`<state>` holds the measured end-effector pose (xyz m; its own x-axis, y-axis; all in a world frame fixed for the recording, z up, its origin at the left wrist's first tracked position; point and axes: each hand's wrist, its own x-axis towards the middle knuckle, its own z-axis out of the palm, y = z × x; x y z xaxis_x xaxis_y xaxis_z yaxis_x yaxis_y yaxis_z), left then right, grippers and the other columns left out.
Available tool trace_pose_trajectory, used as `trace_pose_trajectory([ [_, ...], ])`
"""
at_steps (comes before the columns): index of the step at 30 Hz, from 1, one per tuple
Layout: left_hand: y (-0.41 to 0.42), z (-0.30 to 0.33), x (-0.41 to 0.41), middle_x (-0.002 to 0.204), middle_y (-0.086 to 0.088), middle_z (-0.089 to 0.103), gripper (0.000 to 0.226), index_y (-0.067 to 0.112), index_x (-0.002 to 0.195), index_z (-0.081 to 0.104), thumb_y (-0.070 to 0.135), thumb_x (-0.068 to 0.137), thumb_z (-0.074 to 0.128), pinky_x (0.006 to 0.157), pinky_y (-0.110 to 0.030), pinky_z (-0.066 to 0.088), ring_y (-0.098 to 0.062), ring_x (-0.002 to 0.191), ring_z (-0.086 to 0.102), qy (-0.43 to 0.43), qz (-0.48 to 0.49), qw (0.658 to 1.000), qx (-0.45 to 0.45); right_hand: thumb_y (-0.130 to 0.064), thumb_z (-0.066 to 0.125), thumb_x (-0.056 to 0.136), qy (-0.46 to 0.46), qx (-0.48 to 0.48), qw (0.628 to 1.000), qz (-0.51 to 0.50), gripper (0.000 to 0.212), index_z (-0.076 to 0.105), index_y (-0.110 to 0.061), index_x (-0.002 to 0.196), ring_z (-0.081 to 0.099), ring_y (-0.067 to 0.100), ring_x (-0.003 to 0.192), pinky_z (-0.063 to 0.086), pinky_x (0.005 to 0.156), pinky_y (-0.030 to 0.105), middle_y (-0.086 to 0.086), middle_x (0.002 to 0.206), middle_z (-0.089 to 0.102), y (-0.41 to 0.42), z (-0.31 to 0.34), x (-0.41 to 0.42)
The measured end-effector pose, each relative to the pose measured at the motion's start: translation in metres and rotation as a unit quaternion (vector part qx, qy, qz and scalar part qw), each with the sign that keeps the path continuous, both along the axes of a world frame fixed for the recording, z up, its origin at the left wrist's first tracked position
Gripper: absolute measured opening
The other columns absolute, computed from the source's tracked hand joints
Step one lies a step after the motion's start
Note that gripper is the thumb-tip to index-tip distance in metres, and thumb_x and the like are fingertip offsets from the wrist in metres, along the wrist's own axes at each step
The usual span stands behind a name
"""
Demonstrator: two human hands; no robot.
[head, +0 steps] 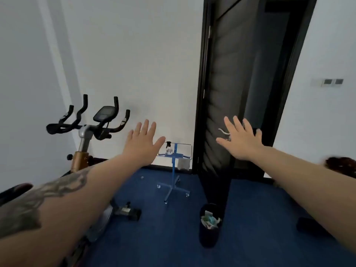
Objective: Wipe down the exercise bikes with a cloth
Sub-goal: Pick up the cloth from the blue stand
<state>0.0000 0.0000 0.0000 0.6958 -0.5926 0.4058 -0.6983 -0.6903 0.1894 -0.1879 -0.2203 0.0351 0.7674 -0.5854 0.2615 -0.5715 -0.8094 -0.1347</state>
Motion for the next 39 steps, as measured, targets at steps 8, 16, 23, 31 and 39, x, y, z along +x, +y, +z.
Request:
trace_pose_trajectory([
  [8, -0.057, -0.064, 0.094, 0.161, -0.003, -0.006, 0.068, 0.023, 0.151, 0.002, 0.056, 0.094, 0.017, 0.119, -0.041, 0.001, -0.023, 0.147, -0.006, 0.060, 0.008, 0.997, 0.057, -0.062, 0.031, 0.093, 0.043, 0.020, 0.999, 0.002, 0.076, -0.009, -0.032, 0.150, -0.007, 0.026, 0.147, 0.006, 0.115, 0.056, 0.000, 0.161, -0.008, -0.059, -0.060, 0.105],
  [16, -0.131, -0.109, 0.221, 0.161, -0.002, -0.003, 0.062, 0.023, 0.151, 0.004, 0.048, 0.097, 0.019, 0.119, -0.043, 0.003, -0.023, 0.148, -0.003, 0.075, -0.028, 0.991, 0.108, -0.057, 0.031, 0.095, 0.083, 0.064, 0.994, -0.030, 0.073, -0.006, -0.029, 0.151, -0.004, 0.024, 0.147, 0.008, 0.116, 0.053, 0.001, 0.161, -0.005, -0.116, -0.131, 0.221],
  [23, -0.217, -0.156, 0.292, 0.161, -0.001, -0.001, 0.065, 0.023, 0.151, 0.003, 0.052, 0.096, 0.022, 0.119, -0.040, 0.001, -0.020, 0.148, -0.002, 0.142, -0.048, 0.982, 0.118, -0.056, 0.033, 0.095, 0.100, 0.104, 0.988, -0.049, 0.072, -0.004, -0.028, 0.151, -0.003, 0.025, 0.147, 0.008, 0.116, 0.053, 0.001, 0.161, -0.003, -0.193, -0.170, 0.292],
  [31, -0.330, -0.207, 0.383, 0.161, -0.001, 0.001, 0.065, 0.025, 0.151, 0.002, 0.053, 0.096, 0.022, 0.119, -0.041, 0.003, -0.021, 0.148, 0.000, 0.184, -0.017, 0.974, 0.131, -0.054, 0.033, 0.096, 0.134, 0.143, 0.980, -0.040, 0.071, -0.001, -0.026, 0.151, -0.001, 0.025, 0.147, 0.008, 0.116, 0.051, 0.002, 0.161, 0.000, -0.301, -0.224, 0.391],
  [39, -0.411, -0.254, 0.450, 0.161, -0.001, 0.003, 0.064, 0.024, 0.151, 0.003, 0.052, 0.096, 0.022, 0.119, -0.040, 0.005, -0.022, 0.148, 0.002, 0.246, 0.012, 0.959, 0.139, -0.053, 0.031, 0.097, 0.198, 0.211, 0.957, -0.009, 0.070, -0.003, -0.025, 0.151, -0.001, 0.025, 0.147, 0.007, 0.117, 0.050, 0.002, 0.161, -0.002, -0.358, -0.282, 0.485],
])
